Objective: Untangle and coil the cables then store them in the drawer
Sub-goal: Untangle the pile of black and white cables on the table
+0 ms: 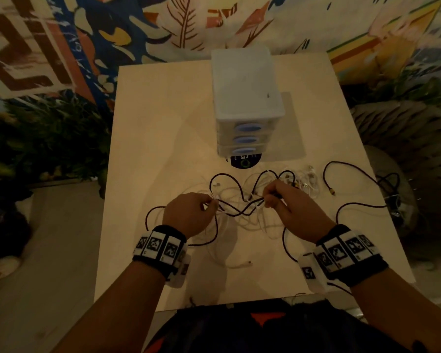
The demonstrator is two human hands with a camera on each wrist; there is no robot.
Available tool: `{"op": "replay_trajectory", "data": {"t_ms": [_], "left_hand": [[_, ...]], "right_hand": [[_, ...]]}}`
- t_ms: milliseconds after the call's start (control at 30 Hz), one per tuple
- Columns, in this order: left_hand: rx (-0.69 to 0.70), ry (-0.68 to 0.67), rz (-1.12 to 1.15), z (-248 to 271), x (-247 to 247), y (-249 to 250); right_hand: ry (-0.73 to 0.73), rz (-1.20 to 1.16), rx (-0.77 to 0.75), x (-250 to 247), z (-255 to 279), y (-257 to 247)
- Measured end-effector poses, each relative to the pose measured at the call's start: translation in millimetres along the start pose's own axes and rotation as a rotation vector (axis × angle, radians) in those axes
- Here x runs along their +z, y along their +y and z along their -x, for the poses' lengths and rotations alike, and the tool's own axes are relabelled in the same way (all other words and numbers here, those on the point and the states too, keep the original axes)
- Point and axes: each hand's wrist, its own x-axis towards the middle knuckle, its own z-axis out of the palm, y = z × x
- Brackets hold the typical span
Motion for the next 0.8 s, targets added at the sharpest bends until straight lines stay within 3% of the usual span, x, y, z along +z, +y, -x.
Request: {"op": "replay_trajectory", "data": {"t_ms": [133,367,533,633,700,800], "left_hand": [[-0.006,-0.173,0.136,-4.2,3.3,-0.8],[0.03,-0.163,0.3,-1.1,2.6,-5.0],[0.116,-0.091,0.437,-1.4,-0.6,-7.7],[0.156,-0.05,0.528,-1.8,0.4,-8.4],[0.128,0.044,0.596,-2.0,5.6,-10.3],[-0.034,0.221,0.689,-8.9,14.5,-19.2]], "right_hand": [[0.054,-0.055,-0.01,3.0,3.6,-0.5],[0.043,0.025,0.02,2.3,16.6,7.5],[-0.236,0.456,0.081,10.4,22.8,18.5],[-0.386,0.483,0.177,17.6,22.0,14.8],[-0.421,0.461,0.188,20.3,19.7,10.3],[-0.409,0.459,0.175,23.3,16.2,8.4]]}}
